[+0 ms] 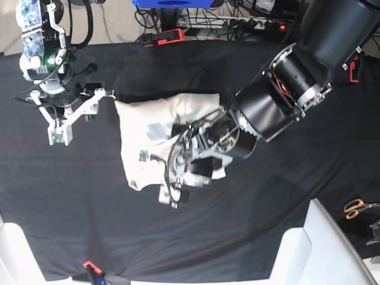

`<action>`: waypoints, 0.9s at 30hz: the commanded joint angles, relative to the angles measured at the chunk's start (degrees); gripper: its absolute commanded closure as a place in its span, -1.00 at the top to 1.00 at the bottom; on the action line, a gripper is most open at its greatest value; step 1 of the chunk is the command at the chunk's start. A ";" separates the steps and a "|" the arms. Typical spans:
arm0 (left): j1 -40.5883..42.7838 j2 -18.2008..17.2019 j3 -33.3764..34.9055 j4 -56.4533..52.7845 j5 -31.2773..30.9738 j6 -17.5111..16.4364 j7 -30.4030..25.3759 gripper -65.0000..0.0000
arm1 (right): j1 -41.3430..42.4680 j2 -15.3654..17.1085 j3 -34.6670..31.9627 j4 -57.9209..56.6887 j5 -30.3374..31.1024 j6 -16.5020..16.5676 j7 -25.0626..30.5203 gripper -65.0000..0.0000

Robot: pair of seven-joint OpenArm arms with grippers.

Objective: Fold the T-shirt properly
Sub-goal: 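Pull the shirt with the left gripper, rotating and folding it over, then release the left gripper and lift it from the folded shirt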

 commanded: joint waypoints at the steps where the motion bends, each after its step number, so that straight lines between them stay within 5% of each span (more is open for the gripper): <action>1: -2.80 0.50 -0.44 2.08 0.50 0.70 0.11 1.00 | 0.38 0.20 0.15 0.79 -0.30 0.02 1.04 -0.08; 5: -3.41 0.32 -5.63 9.72 0.50 0.52 0.90 1.00 | 0.38 0.03 0.06 0.79 -0.30 0.02 1.04 -0.08; 9: -0.77 0.23 -11.96 21.50 0.23 0.44 11.01 0.93 | 0.38 0.03 0.06 0.79 -0.30 0.02 1.04 -0.08; 11: 3.09 -1.00 -13.72 28.01 0.06 0.44 14.70 0.54 | 0.38 0.03 0.06 0.79 -0.30 0.02 1.04 -0.08; 15: 15.40 -4.25 -17.58 39.09 0.14 0.44 15.40 -1.00 | 0.29 0.03 0.06 0.79 -0.30 0.11 1.04 -0.08; 19: 25.42 -5.31 -24.00 43.92 -0.03 0.52 15.05 -1.00 | 0.20 0.03 0.50 0.79 -0.30 0.11 1.04 -0.08; 24: 32.02 -5.92 -29.19 41.99 -0.03 0.61 5.38 -1.00 | 0.12 -0.06 0.15 0.79 -0.30 0.11 1.04 -0.08; 27: 32.98 -5.66 -29.19 37.42 -0.03 0.61 4.15 -1.00 | 0.03 -0.06 0.15 0.79 -0.30 0.11 1.04 -0.08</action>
